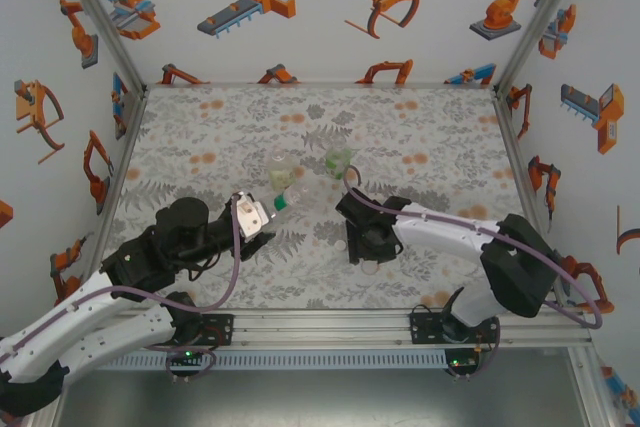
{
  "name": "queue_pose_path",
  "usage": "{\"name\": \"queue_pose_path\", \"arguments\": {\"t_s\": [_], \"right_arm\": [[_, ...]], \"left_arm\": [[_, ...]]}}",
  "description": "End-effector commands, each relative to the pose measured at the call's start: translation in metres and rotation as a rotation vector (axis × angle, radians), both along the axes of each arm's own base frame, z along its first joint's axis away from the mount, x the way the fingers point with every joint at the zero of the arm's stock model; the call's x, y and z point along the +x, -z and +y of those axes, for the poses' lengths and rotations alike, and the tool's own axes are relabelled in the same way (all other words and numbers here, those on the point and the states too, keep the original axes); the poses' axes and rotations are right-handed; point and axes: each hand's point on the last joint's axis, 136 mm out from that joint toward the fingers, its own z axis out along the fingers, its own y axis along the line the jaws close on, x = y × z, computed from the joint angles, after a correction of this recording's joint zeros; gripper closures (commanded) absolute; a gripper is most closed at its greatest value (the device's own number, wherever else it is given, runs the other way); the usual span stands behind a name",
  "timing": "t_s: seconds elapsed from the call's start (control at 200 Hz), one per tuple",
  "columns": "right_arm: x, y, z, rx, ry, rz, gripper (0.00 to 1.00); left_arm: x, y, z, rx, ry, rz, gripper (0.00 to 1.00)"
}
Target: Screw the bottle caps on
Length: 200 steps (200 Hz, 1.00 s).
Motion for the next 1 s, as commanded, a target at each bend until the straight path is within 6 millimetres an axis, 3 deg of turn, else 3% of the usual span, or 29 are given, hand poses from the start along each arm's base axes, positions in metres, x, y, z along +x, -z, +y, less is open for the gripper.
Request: {"name": "queue_pose_path", "arguments": {"t_s": [0.0,0.411,0.996], "right_arm": [[-0.002,-0.007,-0.009,-0.031,0.009,-0.015,0.44],[-0.009,0.013,-0.009,-0.013,0.019,0.024,0.44],[-0.009,0.026,-0.014,-0.025,0.024,0.017,0.48]], "left_arm": [[-0.001,-0.003,0.0,-0.007,0.005,-0.006,0.99],[-0.002,-0.003,0.0,-0.007,0.01,-0.001,0.99],[-0.001,0.0,-0.001,0.001,0.006,0.006,0.99]]}}
